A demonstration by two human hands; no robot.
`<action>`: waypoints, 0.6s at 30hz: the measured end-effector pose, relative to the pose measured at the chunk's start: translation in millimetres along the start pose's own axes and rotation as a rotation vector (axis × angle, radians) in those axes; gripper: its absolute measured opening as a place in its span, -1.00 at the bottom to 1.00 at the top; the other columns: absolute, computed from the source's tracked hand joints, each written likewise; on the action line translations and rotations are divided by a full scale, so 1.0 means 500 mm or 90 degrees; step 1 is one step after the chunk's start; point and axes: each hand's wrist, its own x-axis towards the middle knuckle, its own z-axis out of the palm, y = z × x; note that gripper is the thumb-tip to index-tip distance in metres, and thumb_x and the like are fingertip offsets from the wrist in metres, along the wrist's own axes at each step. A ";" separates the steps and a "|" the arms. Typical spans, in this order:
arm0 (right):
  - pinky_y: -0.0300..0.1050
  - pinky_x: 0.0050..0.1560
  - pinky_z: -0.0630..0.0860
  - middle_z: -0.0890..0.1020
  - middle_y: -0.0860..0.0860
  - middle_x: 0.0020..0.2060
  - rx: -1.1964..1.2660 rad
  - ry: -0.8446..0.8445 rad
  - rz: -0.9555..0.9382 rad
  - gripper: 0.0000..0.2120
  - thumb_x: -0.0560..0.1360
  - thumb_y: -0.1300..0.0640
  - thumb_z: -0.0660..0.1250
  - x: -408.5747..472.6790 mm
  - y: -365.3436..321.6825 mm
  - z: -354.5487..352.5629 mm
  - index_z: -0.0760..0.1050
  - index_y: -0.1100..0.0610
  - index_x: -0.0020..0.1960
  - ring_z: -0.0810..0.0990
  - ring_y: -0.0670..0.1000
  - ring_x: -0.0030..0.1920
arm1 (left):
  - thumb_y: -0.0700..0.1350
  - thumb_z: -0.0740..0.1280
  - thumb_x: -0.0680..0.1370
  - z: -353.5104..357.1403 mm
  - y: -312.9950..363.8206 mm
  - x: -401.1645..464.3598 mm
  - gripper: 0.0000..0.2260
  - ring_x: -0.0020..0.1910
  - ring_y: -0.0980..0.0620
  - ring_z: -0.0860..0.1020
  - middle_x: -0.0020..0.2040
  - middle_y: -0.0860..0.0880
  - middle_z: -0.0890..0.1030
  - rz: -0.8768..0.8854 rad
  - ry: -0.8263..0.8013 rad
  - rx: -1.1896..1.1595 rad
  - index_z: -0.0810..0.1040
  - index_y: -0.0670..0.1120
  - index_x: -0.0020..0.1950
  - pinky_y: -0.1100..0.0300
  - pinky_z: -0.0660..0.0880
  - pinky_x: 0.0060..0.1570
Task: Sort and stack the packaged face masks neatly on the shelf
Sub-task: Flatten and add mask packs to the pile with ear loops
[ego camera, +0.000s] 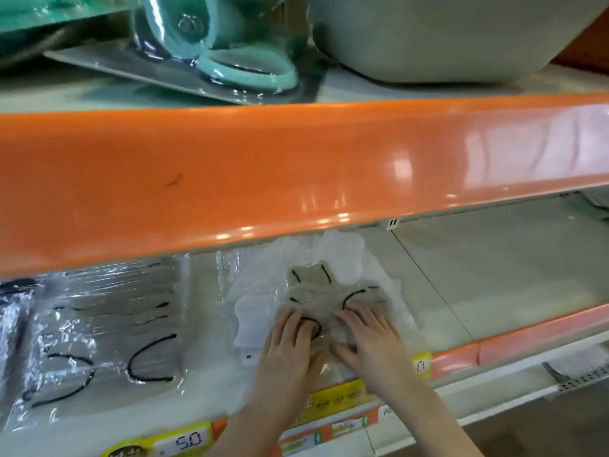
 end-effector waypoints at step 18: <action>-0.10 -0.08 0.53 0.67 -0.13 -0.16 0.113 0.091 0.063 -0.71 0.48 -0.12 0.18 0.026 -0.007 0.005 0.62 -0.01 -0.10 0.64 -0.05 -0.12 | -0.18 0.64 0.11 -0.036 0.012 0.022 -0.53 -0.22 0.08 0.64 -0.15 0.09 0.65 -0.026 0.006 0.072 0.63 -0.02 -0.03 0.25 0.54 -0.30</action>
